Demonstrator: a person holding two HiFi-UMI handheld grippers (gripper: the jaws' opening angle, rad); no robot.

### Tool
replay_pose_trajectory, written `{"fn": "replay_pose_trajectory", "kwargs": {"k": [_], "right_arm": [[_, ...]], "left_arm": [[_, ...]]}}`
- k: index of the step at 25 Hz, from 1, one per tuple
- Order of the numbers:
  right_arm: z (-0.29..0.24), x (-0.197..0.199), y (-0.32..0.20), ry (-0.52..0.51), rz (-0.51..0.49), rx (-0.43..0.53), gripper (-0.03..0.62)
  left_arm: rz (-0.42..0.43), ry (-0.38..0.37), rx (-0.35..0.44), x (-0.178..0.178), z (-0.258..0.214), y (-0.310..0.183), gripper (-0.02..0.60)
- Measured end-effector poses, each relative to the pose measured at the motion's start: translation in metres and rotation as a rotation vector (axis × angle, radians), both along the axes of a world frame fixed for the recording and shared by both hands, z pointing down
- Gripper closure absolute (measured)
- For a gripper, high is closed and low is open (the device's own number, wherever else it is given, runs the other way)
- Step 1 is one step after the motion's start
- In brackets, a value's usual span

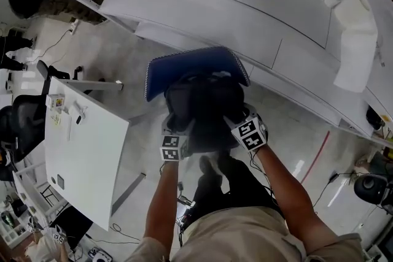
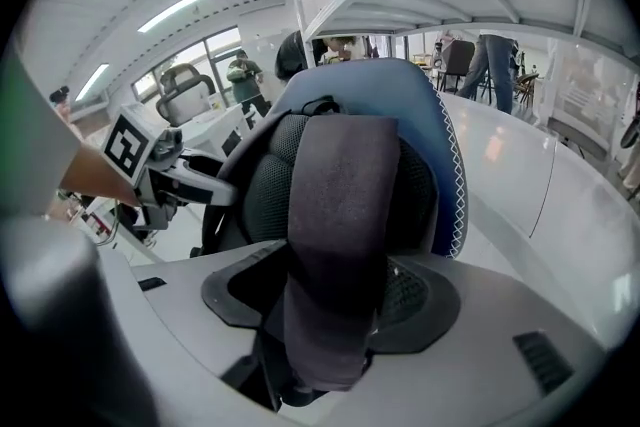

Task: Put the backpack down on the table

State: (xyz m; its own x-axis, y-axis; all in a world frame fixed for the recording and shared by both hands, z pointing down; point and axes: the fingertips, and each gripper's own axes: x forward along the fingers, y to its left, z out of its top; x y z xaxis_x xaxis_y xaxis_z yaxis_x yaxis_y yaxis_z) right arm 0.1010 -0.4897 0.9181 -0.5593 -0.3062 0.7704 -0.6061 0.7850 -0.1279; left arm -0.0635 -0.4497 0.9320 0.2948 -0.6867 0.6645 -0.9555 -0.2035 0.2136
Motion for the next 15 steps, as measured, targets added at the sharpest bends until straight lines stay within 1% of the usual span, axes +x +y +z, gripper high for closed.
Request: {"fn": "replay_pose_trajectory", "kwargs": {"k": [1,2,3,4,5,6,9,13,15], "right_arm": [[-0.001,0.0,0.001,0.006,-0.008,-0.008,0.349],[-0.003,0.001,0.001,0.013,-0.018,-0.012,0.349],[-0.006,0.001,0.002,0.017,-0.028,-0.012,0.355],[-0.011,-0.001,0.004,0.015,-0.04,-0.008,0.401],[-0.018,-0.004,0.008,0.006,-0.052,0.001,0.452],[-0.025,-0.008,0.012,-0.008,-0.061,0.012,0.476],[-0.053,-0.021,0.021,-0.059,-0.078,0.076,0.514],[-0.109,-0.04,0.025,-0.124,-0.128,0.21,0.523],[-0.136,-0.048,0.025,-0.15,-0.144,0.248,0.525]], "left_arm": [[0.004,-0.001,-0.012,0.0,-0.001,0.001,0.27],[0.013,-0.007,-0.017,0.001,-0.004,0.002,0.289],[0.025,-0.016,-0.012,0.003,-0.009,0.003,0.349],[0.034,-0.023,0.001,0.006,-0.017,0.005,0.426],[0.039,-0.025,0.017,0.009,-0.026,0.008,0.47],[0.038,-0.026,0.035,0.011,-0.035,0.01,0.498],[0.034,-0.03,0.103,0.014,-0.067,0.016,0.514],[0.042,-0.031,0.214,0.013,-0.12,0.02,0.518],[0.039,-0.033,0.259,0.011,-0.145,0.022,0.518]]}}
